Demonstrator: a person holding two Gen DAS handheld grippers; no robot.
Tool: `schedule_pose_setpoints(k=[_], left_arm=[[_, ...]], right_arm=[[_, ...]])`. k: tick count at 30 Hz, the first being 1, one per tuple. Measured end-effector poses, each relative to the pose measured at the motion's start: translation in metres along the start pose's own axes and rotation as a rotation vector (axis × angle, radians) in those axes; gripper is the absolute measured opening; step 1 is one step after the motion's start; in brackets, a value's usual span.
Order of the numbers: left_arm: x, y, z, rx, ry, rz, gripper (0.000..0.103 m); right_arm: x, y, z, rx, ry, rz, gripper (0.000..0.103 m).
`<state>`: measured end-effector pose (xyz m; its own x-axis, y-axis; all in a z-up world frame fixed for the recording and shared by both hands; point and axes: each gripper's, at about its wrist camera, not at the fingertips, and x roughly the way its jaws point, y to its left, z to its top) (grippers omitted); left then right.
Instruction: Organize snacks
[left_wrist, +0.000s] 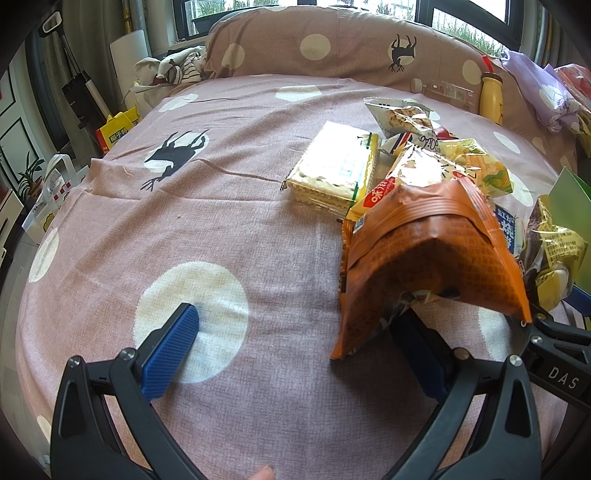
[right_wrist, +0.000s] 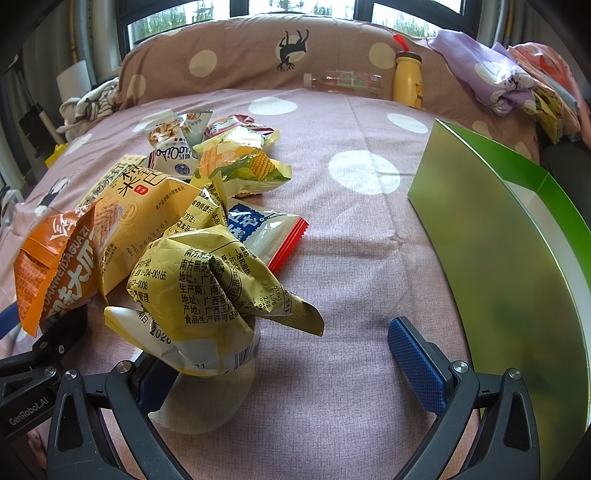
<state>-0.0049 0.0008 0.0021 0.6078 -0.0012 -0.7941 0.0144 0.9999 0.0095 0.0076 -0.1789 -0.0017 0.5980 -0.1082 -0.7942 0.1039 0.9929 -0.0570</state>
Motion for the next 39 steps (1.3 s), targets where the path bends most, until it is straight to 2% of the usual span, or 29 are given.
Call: schedule_pose_setpoints(k=[21,27,31,32,36,38,39], left_arm=[[-0.004,0.002,-0.001,0.012,0.017,-0.013,0.103],[-0.016,0.015,0.0,-0.044,0.017,-0.073,0.103],[-0.033,0.021,0.004,-0.086,-0.026,-0.207,0.102],[-0.036,0.019,0.005,-0.086,-0.037,-0.22,0.102],[-0.042,0.018,0.015,-0.061,-0.033,-0.189,0.102],[-0.051,0.026,0.024,-0.079,-0.04,-0.21,0.102],[-0.057,0.03,0.03,-0.09,-0.051,-0.221,0.102]], right_arm=[[-0.002,0.001,0.001,-0.012,0.0,-0.001,0.103],[-0.003,0.0,0.002,-0.011,0.0,0.001,0.103],[-0.002,0.001,0.002,-0.012,0.0,0.0,0.103],[-0.002,0.001,0.002,-0.011,0.001,0.001,0.103],[-0.003,0.002,0.004,-0.002,0.036,-0.006,0.103],[-0.015,0.001,0.007,0.029,0.075,0.043,0.102],[-0.027,0.001,0.008,0.039,0.066,0.065,0.102]])
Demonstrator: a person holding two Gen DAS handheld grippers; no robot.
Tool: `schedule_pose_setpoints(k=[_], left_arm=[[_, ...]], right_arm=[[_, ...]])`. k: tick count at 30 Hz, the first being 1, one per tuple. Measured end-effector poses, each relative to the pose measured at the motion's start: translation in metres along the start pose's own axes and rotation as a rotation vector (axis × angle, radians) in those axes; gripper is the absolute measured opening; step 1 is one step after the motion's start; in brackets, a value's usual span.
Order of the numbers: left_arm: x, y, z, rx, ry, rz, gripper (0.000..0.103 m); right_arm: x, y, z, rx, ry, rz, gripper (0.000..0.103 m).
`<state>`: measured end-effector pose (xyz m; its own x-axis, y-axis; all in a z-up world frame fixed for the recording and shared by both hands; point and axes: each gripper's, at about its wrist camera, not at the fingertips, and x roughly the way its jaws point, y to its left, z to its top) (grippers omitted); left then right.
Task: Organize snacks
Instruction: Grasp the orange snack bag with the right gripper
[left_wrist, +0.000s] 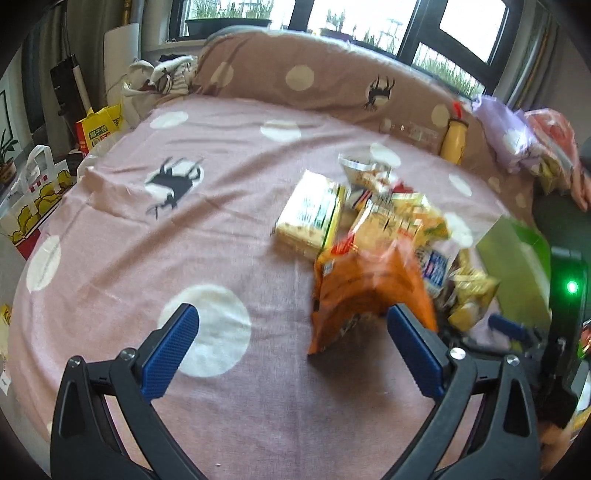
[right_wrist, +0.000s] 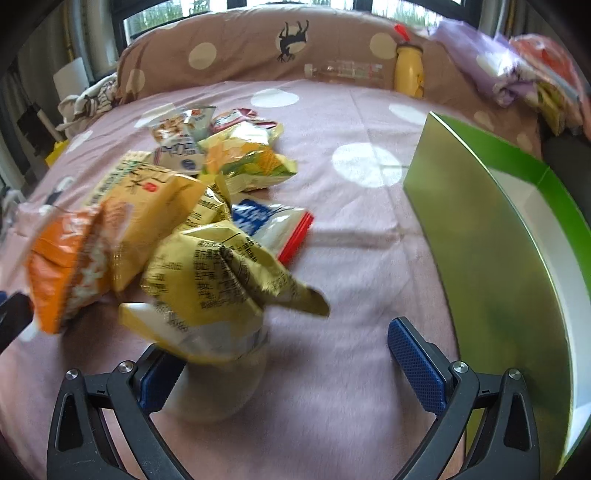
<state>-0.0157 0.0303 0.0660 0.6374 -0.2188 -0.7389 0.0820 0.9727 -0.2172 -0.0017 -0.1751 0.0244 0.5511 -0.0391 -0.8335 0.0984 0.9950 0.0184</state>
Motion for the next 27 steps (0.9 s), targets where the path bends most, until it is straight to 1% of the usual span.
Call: schedule_pose_setpoints(k=[3,4,7,10,11,13,14,15,16,17,18,20,22,24,26,27], left_arm=[[-0.018,-0.001,0.019,-0.011,-0.035,-0.021,0.102],[-0.023,-0.004,0.024,-0.004,-0.042,-0.034,0.102],[-0.023,-0.008,0.038,0.002,-0.065,-0.056,0.102],[-0.01,0.001,0.038,-0.057,-0.029,-0.09,0.102],[-0.002,0.004,0.034,-0.079,-0.006,-0.12,0.102],[0.013,0.009,0.027,-0.116,0.05,-0.193,0.1],[0.019,0.01,0.026,-0.136,0.082,-0.204,0.098],[0.022,0.01,0.024,-0.151,0.103,-0.209,0.094],[0.024,0.011,0.022,-0.158,0.109,-0.225,0.093],[0.024,0.011,0.021,-0.156,0.108,-0.248,0.093],[0.025,0.011,0.019,-0.156,0.112,-0.267,0.093],[0.031,0.01,0.016,-0.173,0.143,-0.302,0.089],[0.037,0.007,0.013,-0.183,0.169,-0.325,0.088],[0.043,0.002,0.01,-0.17,0.19,-0.316,0.088],[0.047,-0.001,0.007,-0.147,0.211,-0.295,0.088],[0.048,-0.002,0.007,-0.143,0.217,-0.302,0.087]], right_arm=[[-0.046,0.003,0.007,0.04,-0.11,0.056,0.103],[-0.057,0.003,0.013,0.061,-0.128,0.078,0.103],[-0.078,0.008,0.036,0.113,-0.14,0.143,0.103],[-0.087,0.018,0.056,0.129,-0.176,0.231,0.103],[-0.084,0.022,0.06,0.128,-0.176,0.254,0.103],[-0.071,0.029,0.066,0.133,-0.135,0.3,0.102],[-0.063,0.031,0.065,0.14,-0.105,0.326,0.102],[-0.053,0.033,0.062,0.146,-0.067,0.354,0.095],[-0.043,0.036,0.06,0.152,-0.036,0.381,0.089],[-0.031,0.038,0.058,0.158,0.006,0.395,0.074],[-0.022,0.038,0.055,0.167,0.037,0.394,0.064],[-0.006,0.038,0.053,0.191,0.082,0.398,0.06],[0.003,0.038,0.053,0.2,0.108,0.447,0.06],[0.008,0.041,0.052,0.204,0.125,0.488,0.059],[0.009,0.044,0.051,0.197,0.12,0.495,0.058],[0.011,0.045,0.051,0.189,0.118,0.499,0.058]])
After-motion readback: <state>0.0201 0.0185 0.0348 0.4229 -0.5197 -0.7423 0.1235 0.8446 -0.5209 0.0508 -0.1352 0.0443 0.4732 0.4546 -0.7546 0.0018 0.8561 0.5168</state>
